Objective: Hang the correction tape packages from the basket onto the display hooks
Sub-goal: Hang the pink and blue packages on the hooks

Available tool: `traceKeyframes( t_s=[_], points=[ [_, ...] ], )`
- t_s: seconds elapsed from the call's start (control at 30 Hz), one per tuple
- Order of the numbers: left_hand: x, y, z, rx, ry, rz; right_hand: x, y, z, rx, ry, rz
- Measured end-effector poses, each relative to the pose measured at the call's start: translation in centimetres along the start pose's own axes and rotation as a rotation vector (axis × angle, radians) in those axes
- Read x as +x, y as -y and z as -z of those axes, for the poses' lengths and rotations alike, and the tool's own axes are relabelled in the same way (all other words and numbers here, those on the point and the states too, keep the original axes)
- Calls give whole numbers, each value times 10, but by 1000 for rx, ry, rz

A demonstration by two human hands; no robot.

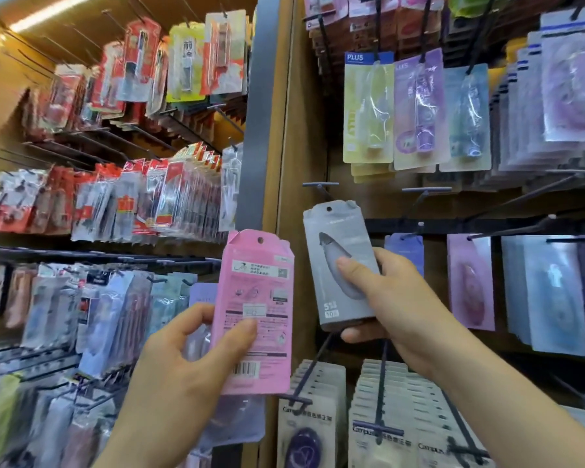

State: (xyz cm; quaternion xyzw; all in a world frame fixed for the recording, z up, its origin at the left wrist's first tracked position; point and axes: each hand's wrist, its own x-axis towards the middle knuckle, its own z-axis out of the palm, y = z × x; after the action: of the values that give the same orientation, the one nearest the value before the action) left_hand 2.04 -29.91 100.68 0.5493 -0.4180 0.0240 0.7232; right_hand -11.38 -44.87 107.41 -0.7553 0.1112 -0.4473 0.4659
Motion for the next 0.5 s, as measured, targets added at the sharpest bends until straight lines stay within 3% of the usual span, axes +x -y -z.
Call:
traceKeyframes(
  t_s=[0.33,0.5],
  points=[
    [18,-14,-13,-59,108,-48,29,-8,4,41,-2,-237],
    [26,-14,-24,-61,168,-59,62,-31,12,-58,-113,-357]
  ],
)
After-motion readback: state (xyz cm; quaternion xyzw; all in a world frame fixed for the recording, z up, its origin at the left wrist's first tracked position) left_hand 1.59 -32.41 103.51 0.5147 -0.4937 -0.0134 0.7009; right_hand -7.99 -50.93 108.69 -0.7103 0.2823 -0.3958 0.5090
